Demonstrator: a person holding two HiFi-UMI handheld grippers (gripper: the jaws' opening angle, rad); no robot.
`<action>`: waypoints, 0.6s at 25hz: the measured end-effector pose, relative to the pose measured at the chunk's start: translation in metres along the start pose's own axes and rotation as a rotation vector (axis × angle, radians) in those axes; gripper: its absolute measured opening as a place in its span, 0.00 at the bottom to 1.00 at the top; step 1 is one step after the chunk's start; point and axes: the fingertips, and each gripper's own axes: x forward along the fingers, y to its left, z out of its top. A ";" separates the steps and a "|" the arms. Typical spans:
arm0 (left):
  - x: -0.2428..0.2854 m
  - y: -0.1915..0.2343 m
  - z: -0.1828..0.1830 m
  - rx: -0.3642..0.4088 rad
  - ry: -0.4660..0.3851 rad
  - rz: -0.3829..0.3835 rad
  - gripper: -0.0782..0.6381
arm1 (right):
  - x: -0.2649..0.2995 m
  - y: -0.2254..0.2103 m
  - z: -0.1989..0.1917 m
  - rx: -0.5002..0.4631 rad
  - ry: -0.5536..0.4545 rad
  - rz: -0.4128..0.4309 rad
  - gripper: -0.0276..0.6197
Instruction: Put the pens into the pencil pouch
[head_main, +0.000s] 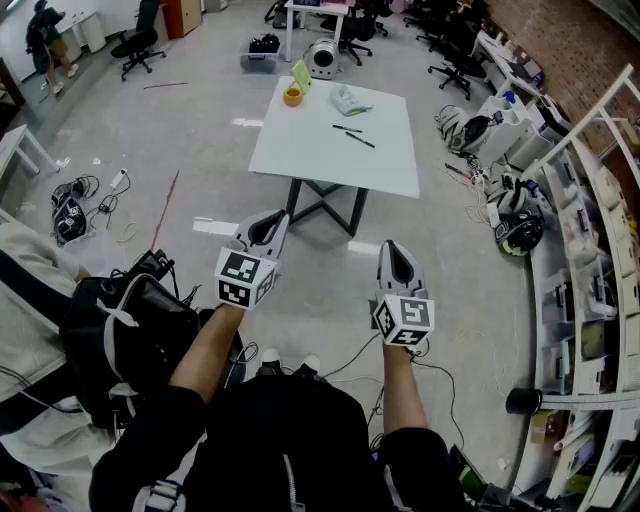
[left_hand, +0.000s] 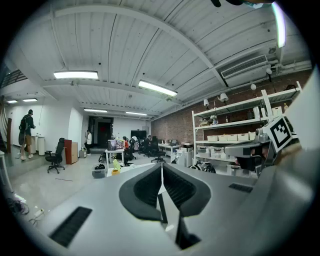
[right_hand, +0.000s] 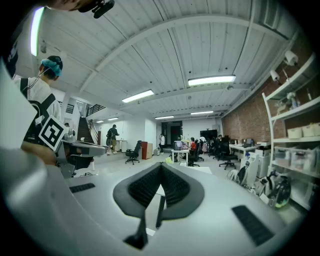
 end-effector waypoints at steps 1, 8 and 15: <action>-0.003 -0.002 0.002 0.002 -0.003 -0.004 0.15 | -0.003 0.002 0.001 0.008 -0.005 -0.001 0.05; -0.002 -0.019 0.018 0.019 -0.009 -0.023 0.15 | -0.018 0.003 0.009 0.029 -0.004 0.013 0.07; 0.006 -0.016 0.004 0.000 -0.006 -0.010 0.15 | -0.012 -0.002 0.000 0.030 -0.007 0.026 0.08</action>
